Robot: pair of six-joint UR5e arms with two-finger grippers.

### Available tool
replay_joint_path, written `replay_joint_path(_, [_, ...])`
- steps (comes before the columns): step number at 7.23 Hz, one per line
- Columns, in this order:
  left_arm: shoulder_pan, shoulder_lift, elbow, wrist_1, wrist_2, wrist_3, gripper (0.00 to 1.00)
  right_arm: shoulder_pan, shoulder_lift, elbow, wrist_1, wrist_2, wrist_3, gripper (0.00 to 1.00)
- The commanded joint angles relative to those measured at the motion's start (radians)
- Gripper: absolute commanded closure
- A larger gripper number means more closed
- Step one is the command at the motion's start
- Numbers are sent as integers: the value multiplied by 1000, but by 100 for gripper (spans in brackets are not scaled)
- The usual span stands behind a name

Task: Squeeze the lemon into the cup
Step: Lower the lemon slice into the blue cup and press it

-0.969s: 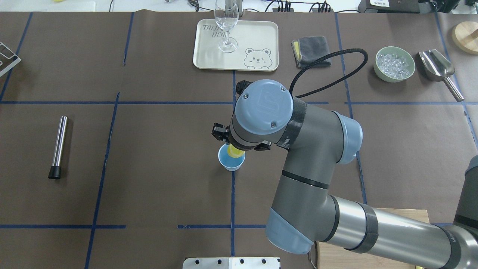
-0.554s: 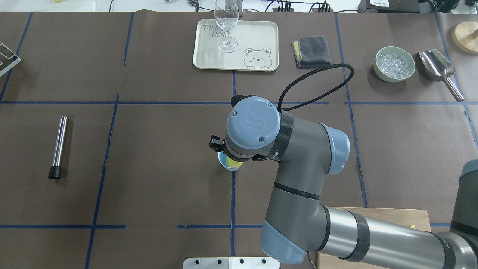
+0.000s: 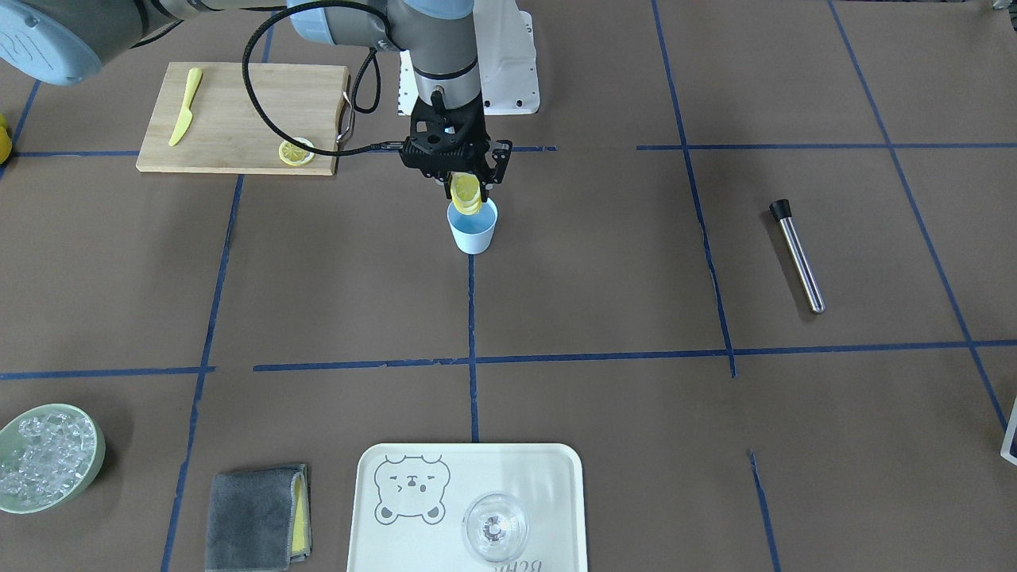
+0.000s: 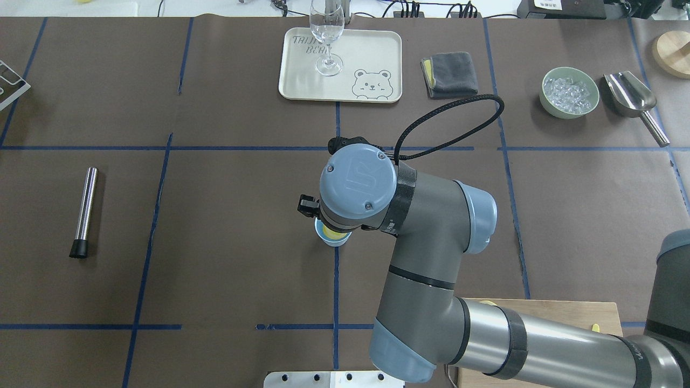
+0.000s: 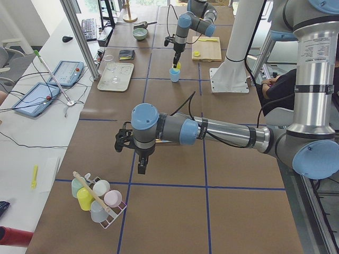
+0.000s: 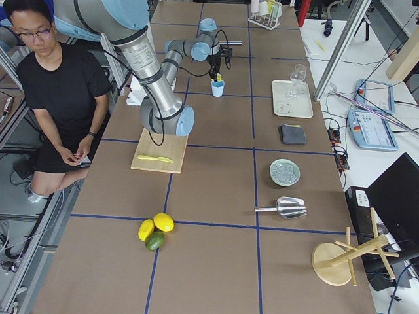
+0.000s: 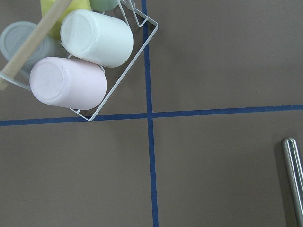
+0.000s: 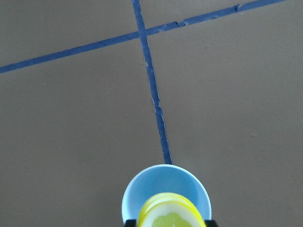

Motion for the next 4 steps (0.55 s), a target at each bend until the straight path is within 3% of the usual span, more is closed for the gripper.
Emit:
replay_joint_path(1, [0,0,0,0,0,-1,0,0,1,-6,2,-2,0,22])
replay_joint_path(2, [0,-3,2,0,0,-1,0,0,1,-6,1,-2,-2,8])
replay_joint_path(3, [0,-6,2,0,0,-1,0,0,2,-6,1,-2,-2,1])
replay_joint_path(4, [0,-6,2,1,0,-1,0,0,2,-4,1,-2,-2,0])
